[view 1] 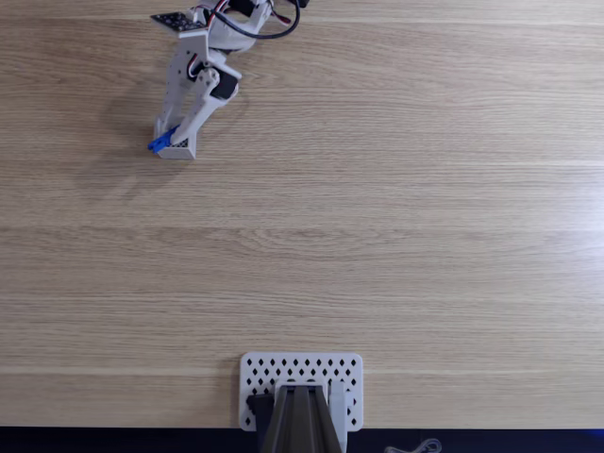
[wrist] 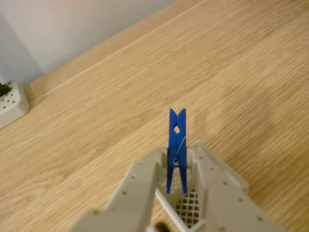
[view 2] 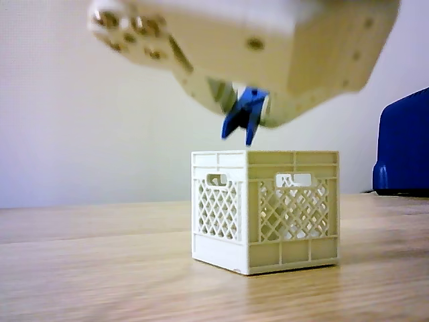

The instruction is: Grasp a peg and put it in the crate.

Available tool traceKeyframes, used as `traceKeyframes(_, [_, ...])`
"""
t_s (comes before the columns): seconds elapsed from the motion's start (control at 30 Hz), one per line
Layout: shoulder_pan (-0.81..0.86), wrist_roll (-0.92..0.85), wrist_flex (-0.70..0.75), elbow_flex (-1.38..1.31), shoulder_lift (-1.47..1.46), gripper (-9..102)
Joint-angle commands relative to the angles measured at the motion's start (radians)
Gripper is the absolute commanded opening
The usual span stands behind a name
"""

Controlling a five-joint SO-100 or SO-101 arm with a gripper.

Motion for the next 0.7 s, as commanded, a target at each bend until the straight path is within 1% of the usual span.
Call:
traceKeyframes(0.0, [0.021,0.008,-0.040,-0.095,0.008,0])
traceKeyframes(0.23, [0.064,-0.002,-0.034,-0.098,0.003,-1])
traceKeyframes(0.5, [0.058,0.005,-0.023,-0.083,0.009,1])
traceKeyframes(0.57, [0.058,-0.003,-0.023,-0.083,0.009,2])
traceKeyframes(0.67, [0.058,-0.005,-0.021,-0.083,0.008,9])
